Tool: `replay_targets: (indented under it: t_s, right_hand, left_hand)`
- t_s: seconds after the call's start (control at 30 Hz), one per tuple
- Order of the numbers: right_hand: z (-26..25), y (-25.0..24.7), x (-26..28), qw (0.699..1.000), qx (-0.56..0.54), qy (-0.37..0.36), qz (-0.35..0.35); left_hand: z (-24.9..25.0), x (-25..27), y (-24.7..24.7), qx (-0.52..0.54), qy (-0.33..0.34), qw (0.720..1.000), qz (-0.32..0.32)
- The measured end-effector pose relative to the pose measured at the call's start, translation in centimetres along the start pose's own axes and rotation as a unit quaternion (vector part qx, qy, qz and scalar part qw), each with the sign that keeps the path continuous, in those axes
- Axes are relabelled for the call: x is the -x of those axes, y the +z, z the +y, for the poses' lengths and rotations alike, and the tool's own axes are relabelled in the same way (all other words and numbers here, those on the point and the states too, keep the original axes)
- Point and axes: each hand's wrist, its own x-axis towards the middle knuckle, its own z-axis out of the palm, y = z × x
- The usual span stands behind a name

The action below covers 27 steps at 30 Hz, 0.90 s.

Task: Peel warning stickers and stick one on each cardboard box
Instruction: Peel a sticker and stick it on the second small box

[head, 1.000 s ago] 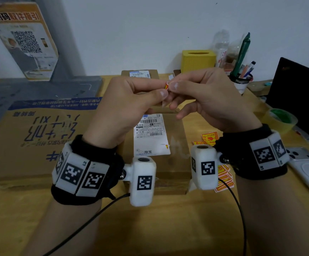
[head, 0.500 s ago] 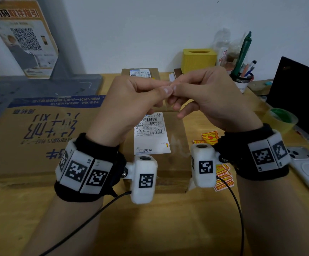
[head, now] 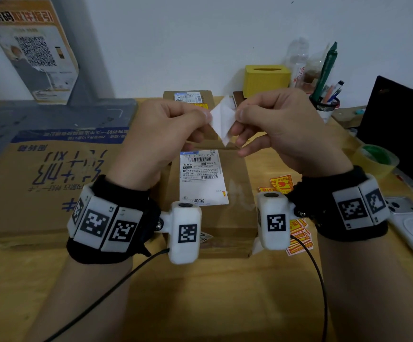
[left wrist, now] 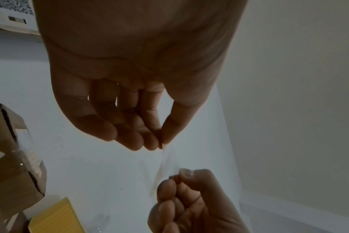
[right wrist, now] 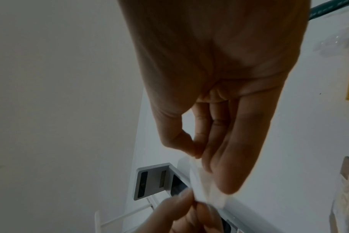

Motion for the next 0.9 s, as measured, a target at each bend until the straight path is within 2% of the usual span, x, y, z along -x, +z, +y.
replay_targets:
  t_s: [0.3, 0.67, 0.9]
  right_hand:
    - [0.5, -1.9, -0.4, 0.993, 0.036, 0.042, 0.101]
    - [1.7, -3.7, -0.7, 0.975, 0.145, 0.072, 0.153]
    - [0.9, -4.1, 0.1, 0.966, 0.189, 0.020, 0.177]
  left_hand:
    - [-0.1, -0.4, -0.7, 0.009, -0.030, 0.999, 0.043]
    - [-0.1, -0.6, -0.5, 0.004, -0.042, 0.997, 0.059]
    - [-0.5, -0.9, -0.2, 0.001, -0.036, 0.997, 0.065]
